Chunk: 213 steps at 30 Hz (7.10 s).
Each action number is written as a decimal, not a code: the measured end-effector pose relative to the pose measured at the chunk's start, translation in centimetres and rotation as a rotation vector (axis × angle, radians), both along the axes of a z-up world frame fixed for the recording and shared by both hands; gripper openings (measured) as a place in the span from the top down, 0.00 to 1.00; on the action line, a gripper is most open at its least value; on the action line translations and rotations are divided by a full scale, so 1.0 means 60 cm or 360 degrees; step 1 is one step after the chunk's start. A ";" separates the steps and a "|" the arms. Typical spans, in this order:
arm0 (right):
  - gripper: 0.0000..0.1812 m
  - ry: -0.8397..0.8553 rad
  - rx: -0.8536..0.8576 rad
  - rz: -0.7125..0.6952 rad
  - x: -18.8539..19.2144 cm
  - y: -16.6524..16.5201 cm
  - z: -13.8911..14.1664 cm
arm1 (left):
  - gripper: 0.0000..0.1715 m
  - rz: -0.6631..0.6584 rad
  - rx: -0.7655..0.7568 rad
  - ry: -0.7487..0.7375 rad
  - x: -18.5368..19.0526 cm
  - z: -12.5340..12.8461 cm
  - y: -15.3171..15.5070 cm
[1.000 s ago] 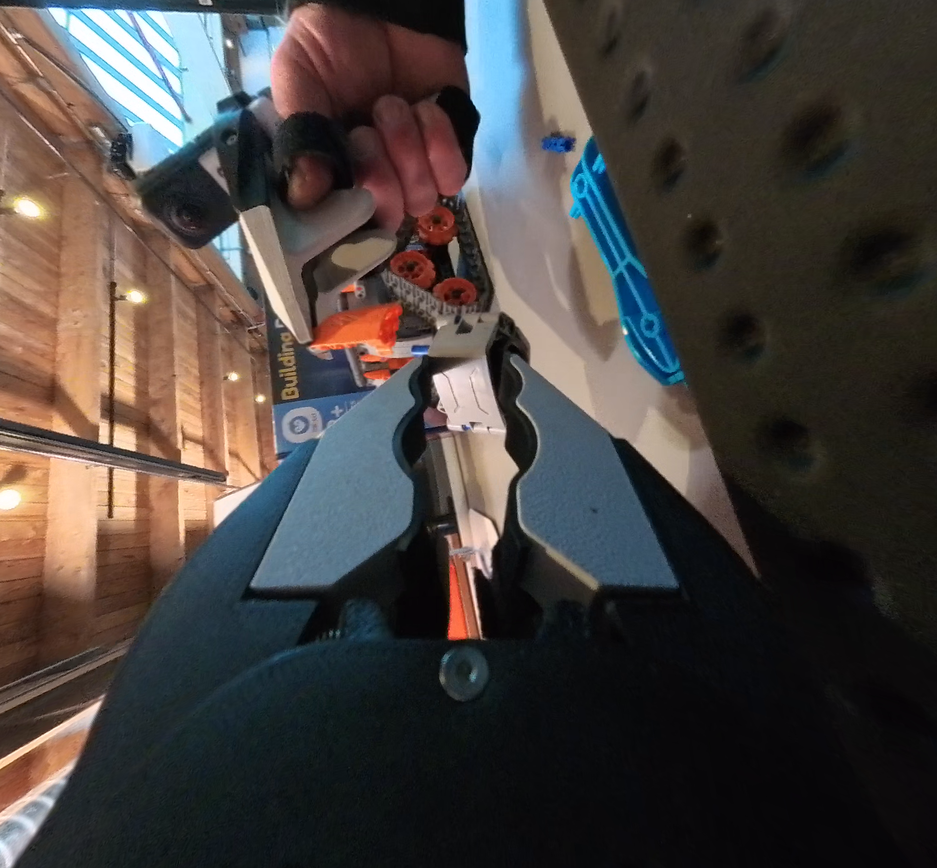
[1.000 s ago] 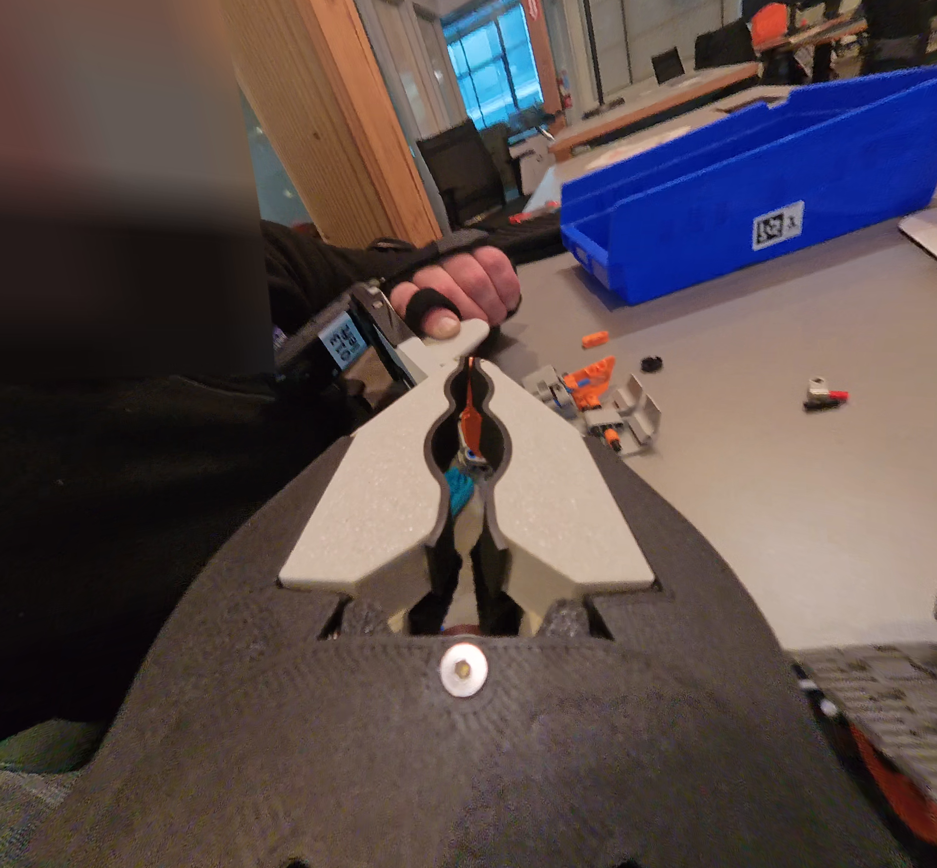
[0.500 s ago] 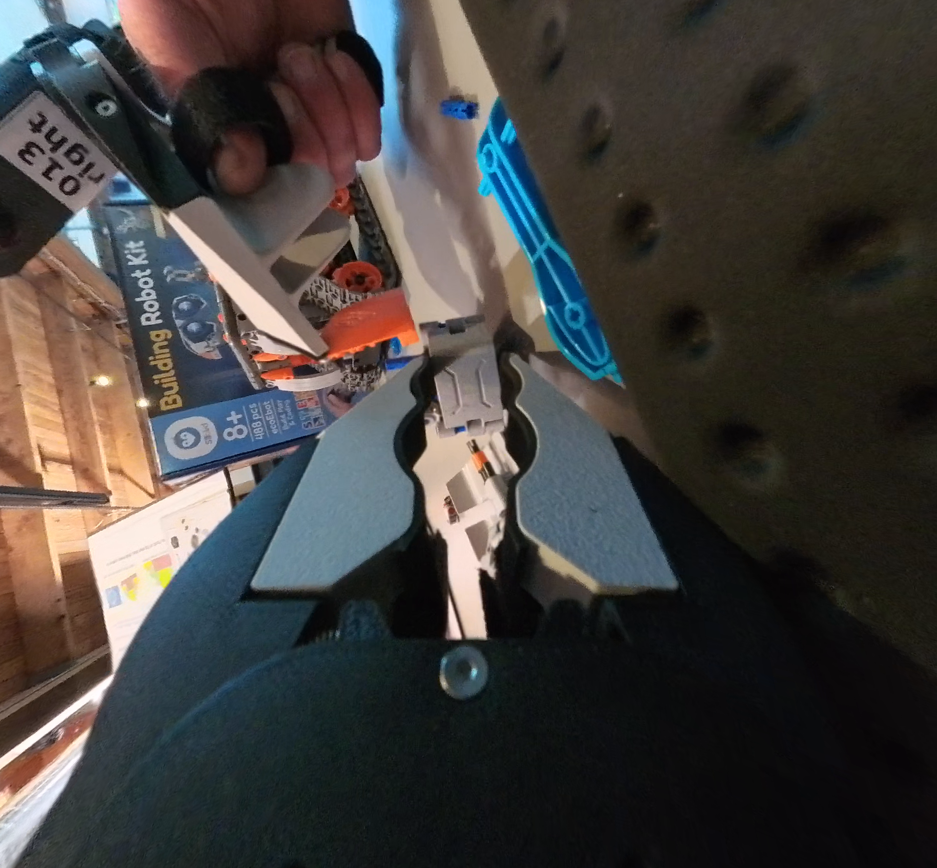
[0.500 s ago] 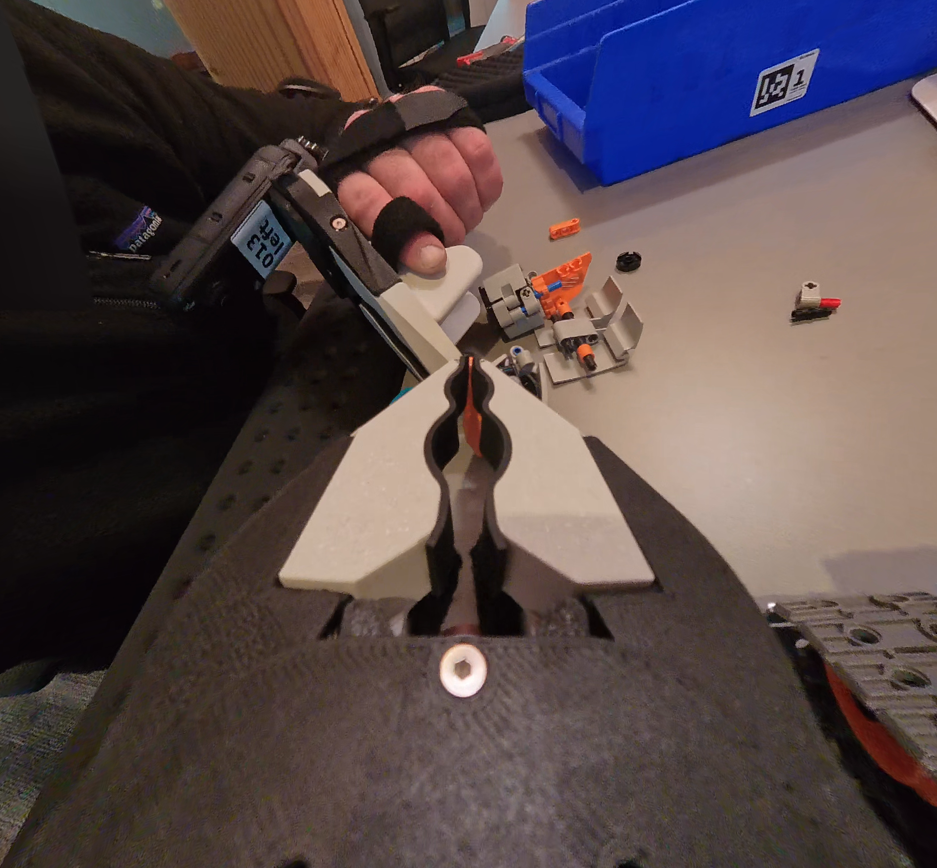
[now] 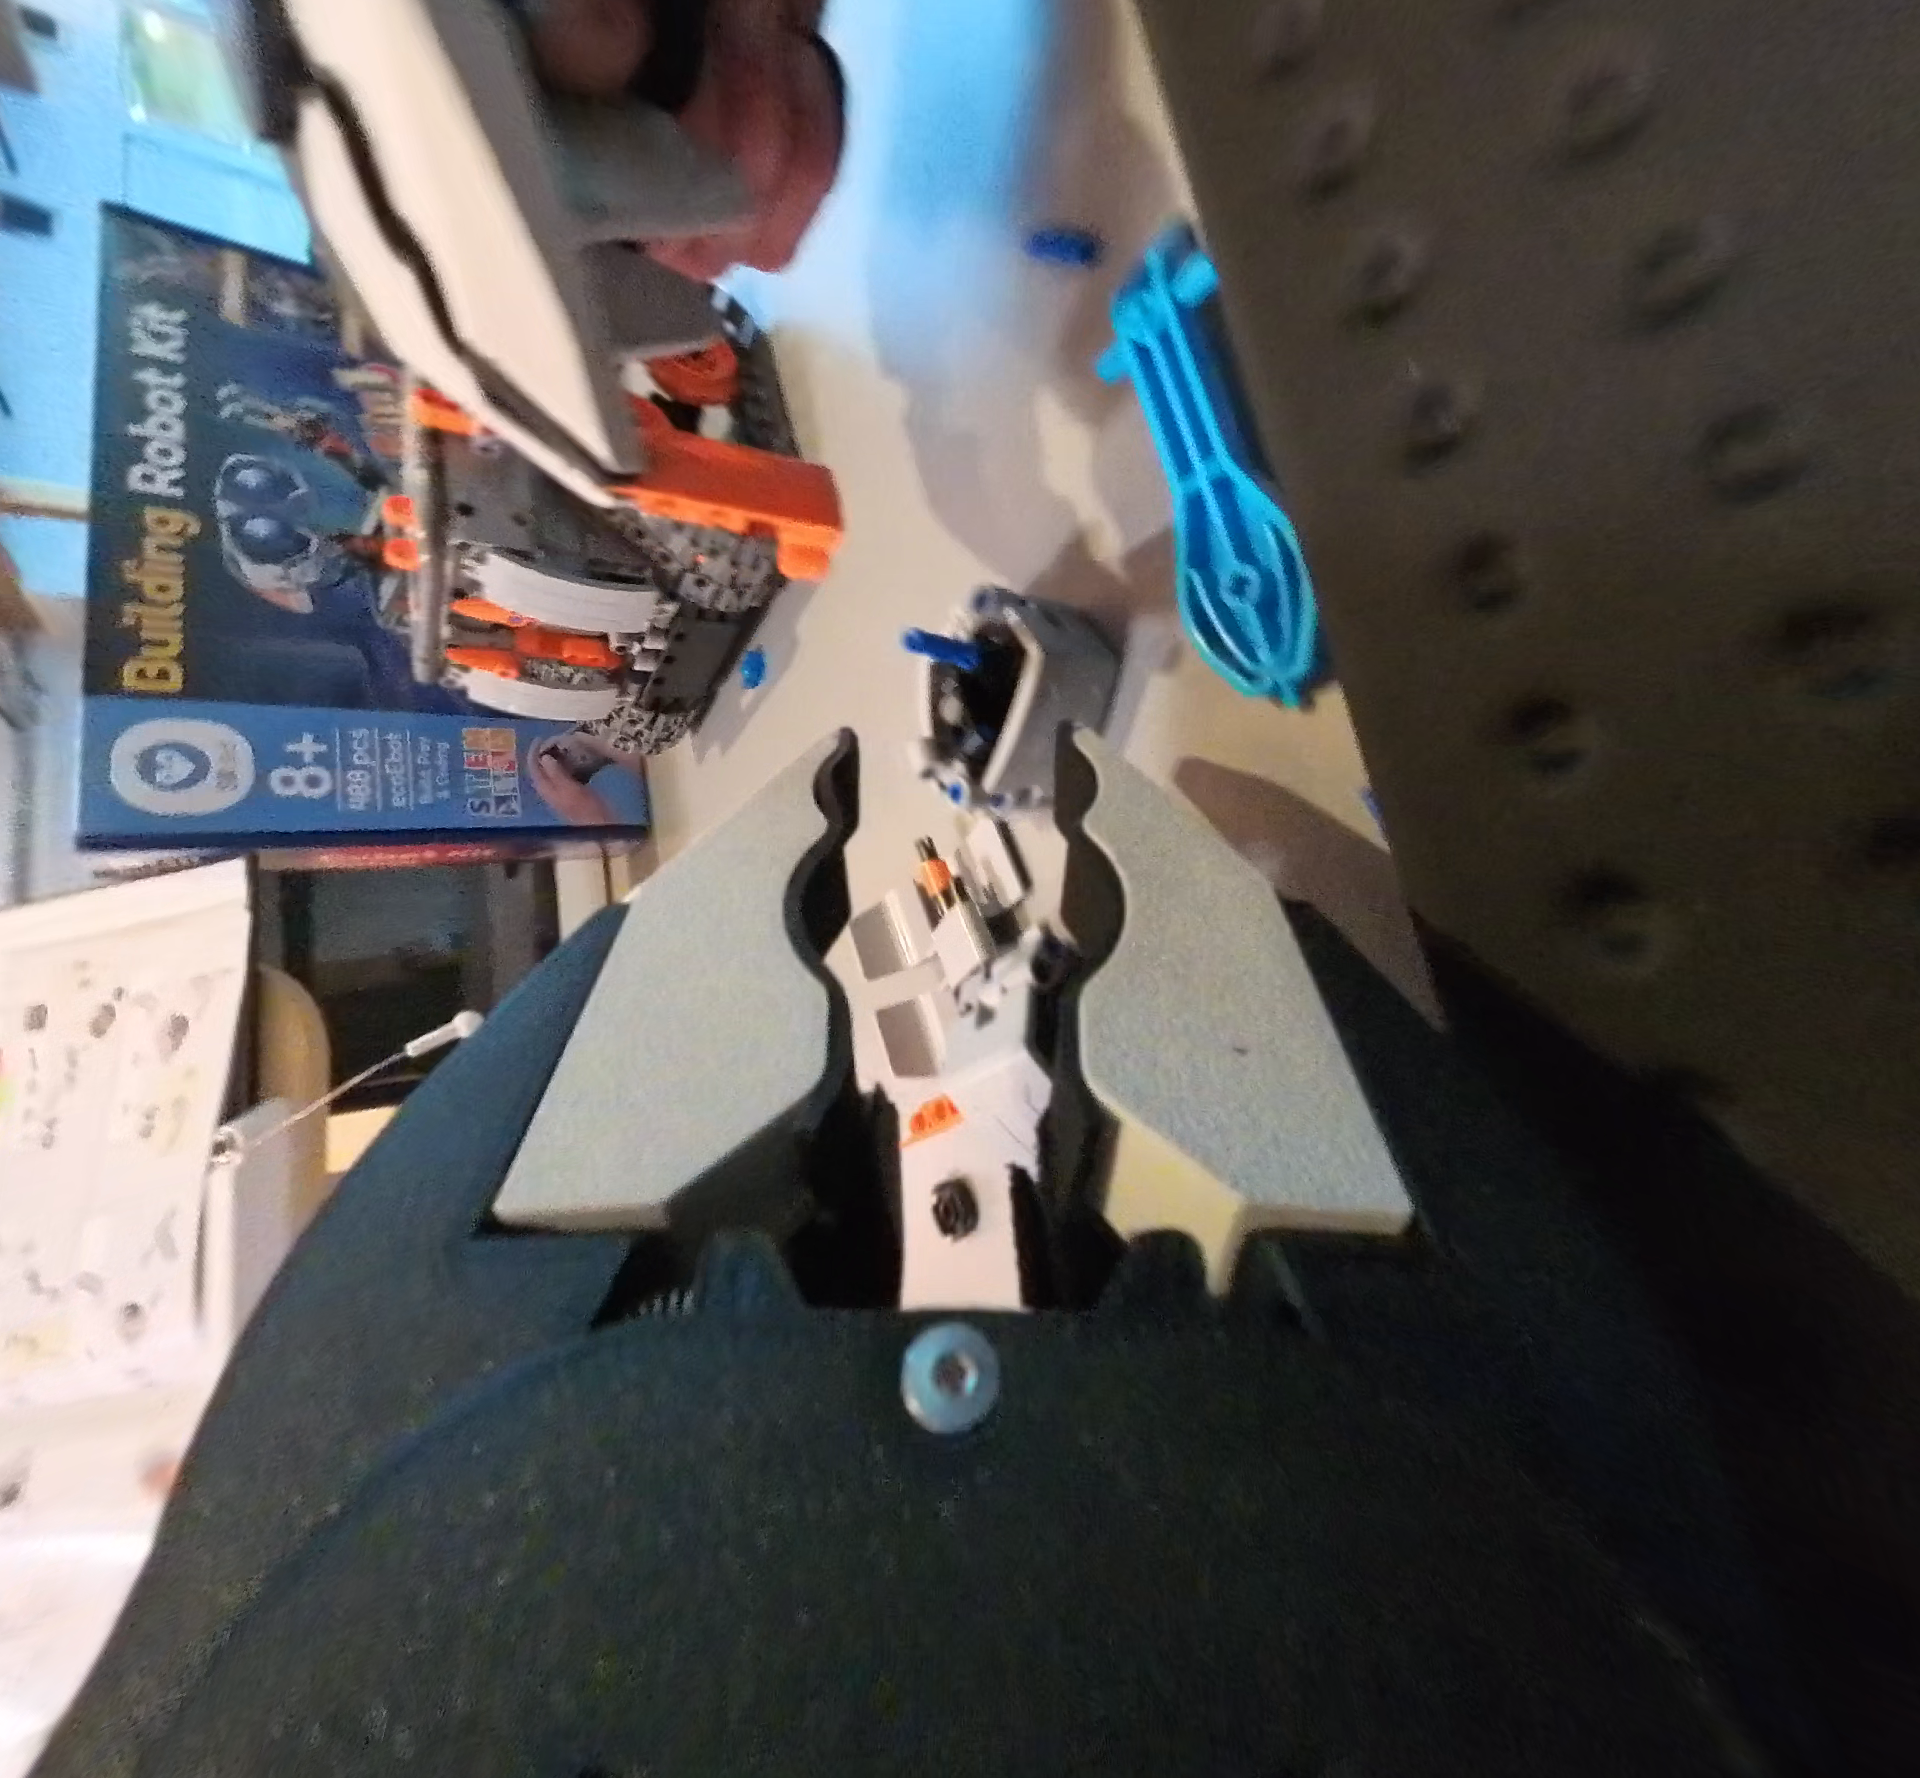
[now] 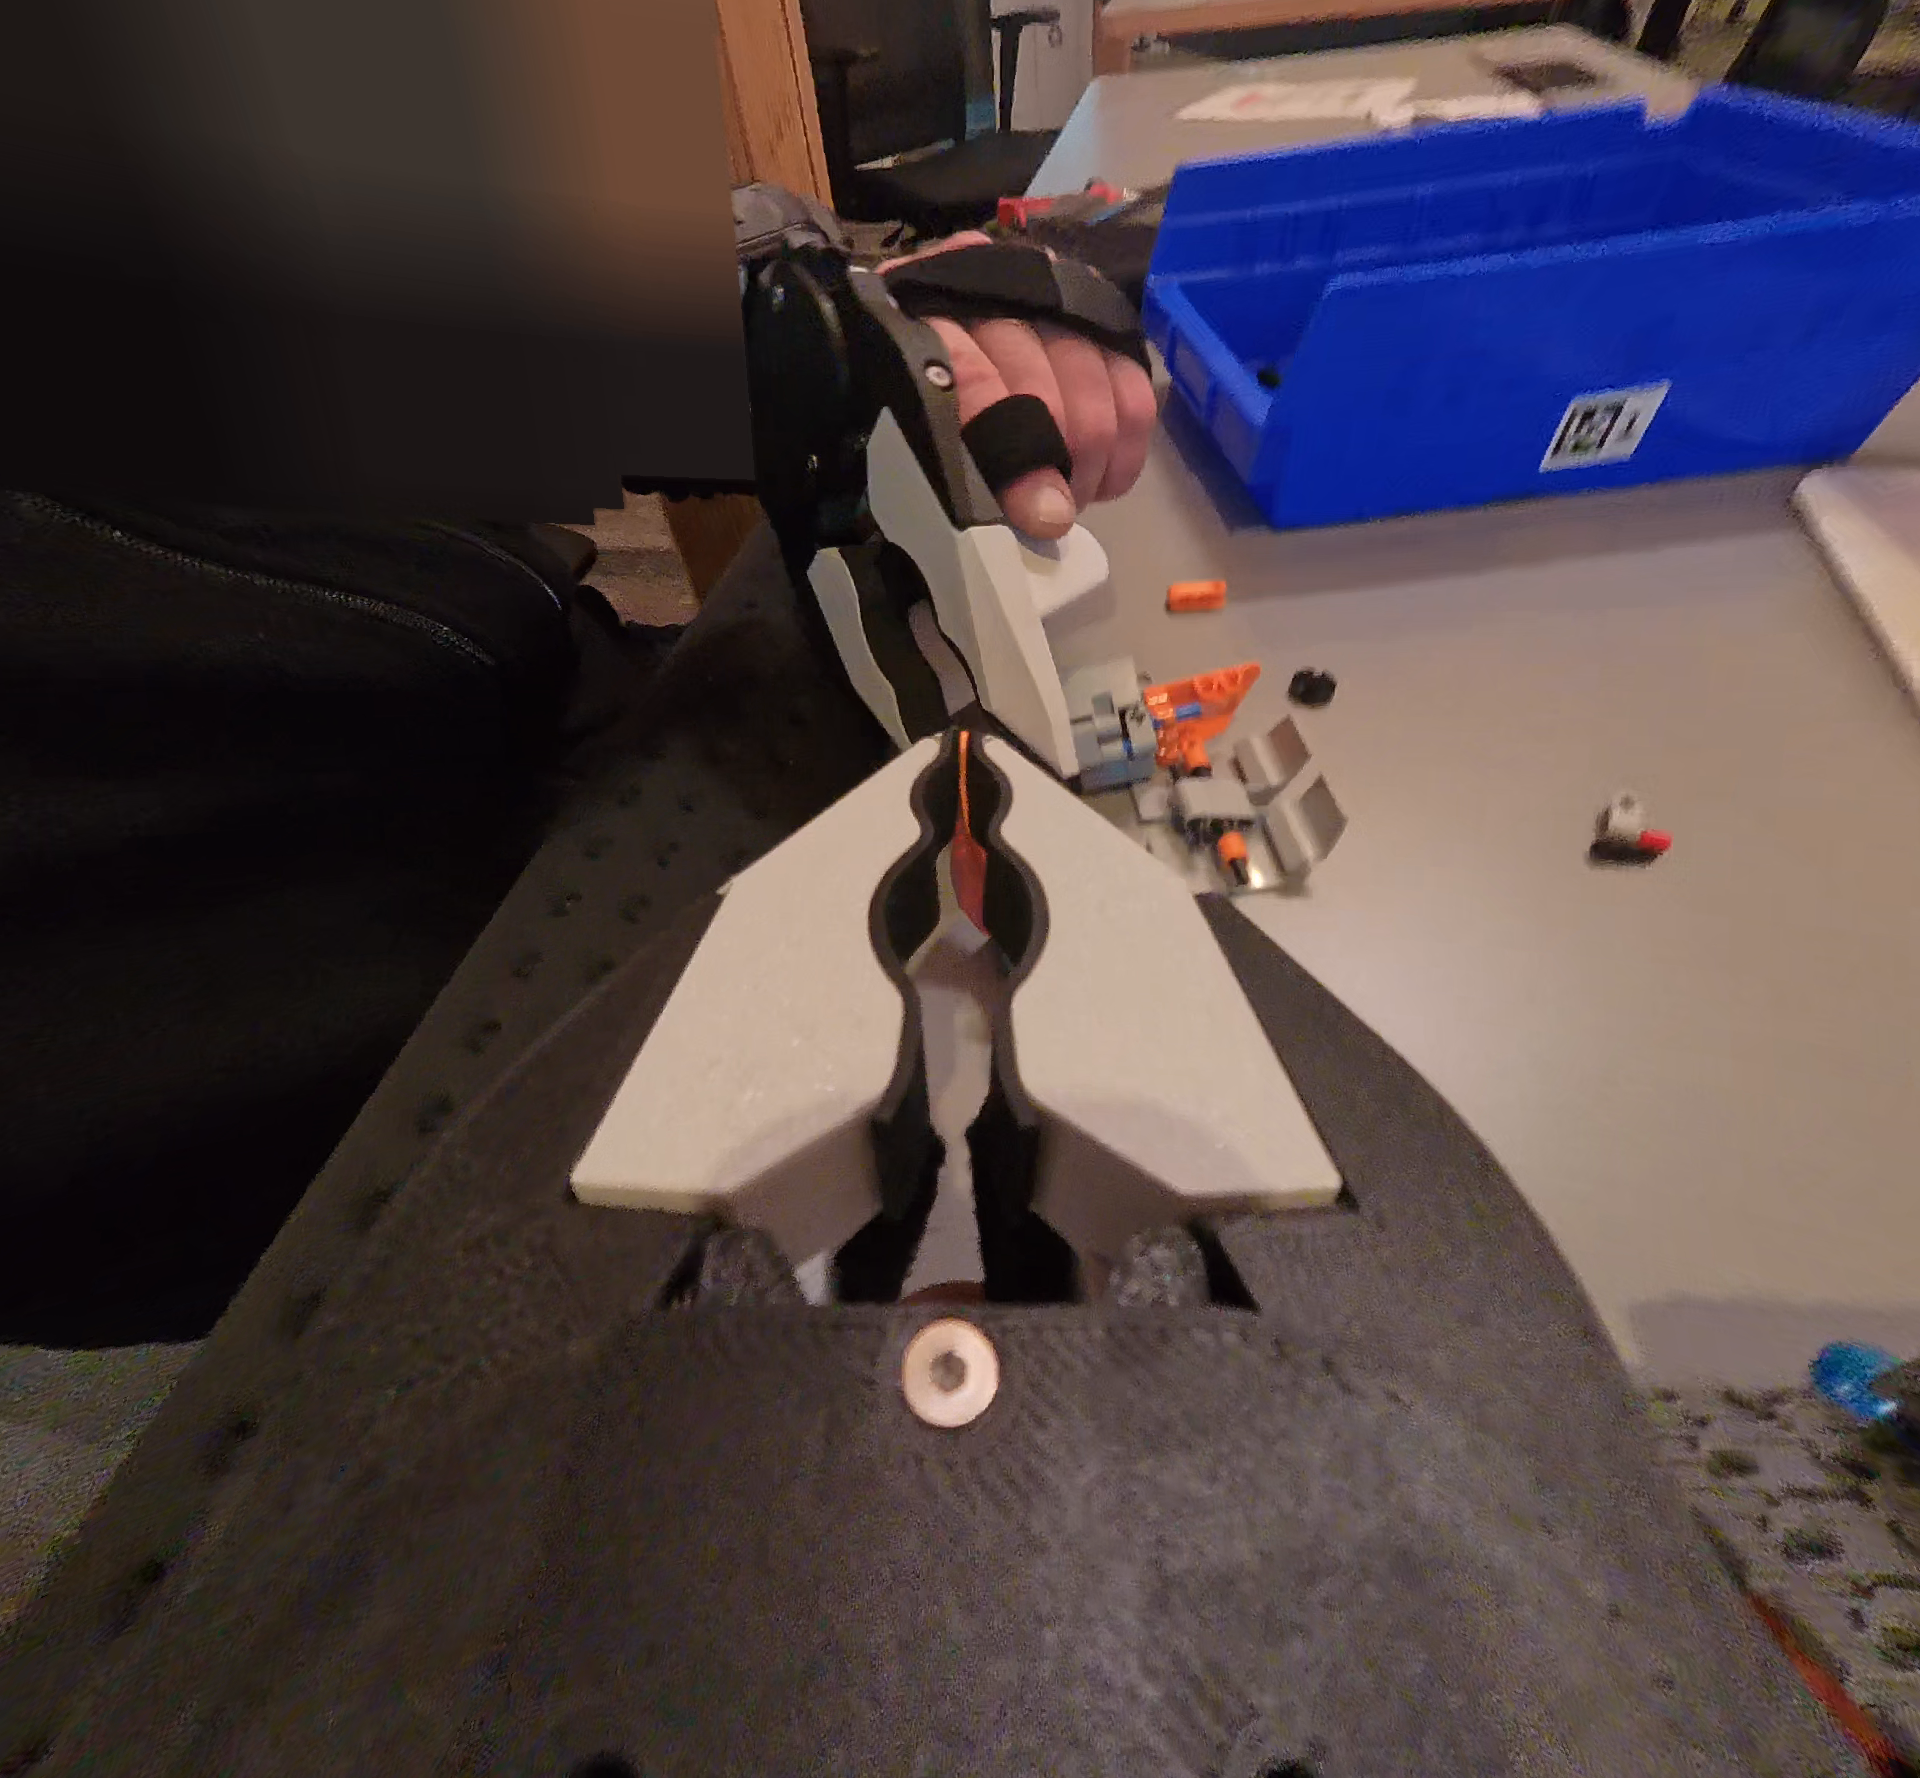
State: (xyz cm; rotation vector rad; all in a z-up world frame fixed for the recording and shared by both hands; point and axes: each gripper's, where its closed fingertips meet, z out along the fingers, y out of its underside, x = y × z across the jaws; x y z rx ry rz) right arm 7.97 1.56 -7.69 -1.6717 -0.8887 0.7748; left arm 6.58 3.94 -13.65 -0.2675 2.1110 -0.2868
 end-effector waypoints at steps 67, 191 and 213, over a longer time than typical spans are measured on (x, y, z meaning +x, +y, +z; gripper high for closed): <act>0.98 -0.0509 -0.0309 -0.0031 -0.006 0.021 -0.089 | 0.86 0.0097 -0.0753 0.0628 0.029 -0.031 -0.009; 0.97 -0.0455 -0.0292 -0.0076 0.016 0.112 -0.020 | 0.55 0.0516 -0.0951 0.0358 0.008 0.047 0.111; 0.92 -0.0326 -0.0066 -0.0035 -0.018 0.119 0.008 | 0.71 0.0452 -0.1366 0.0367 0.000 0.071 0.110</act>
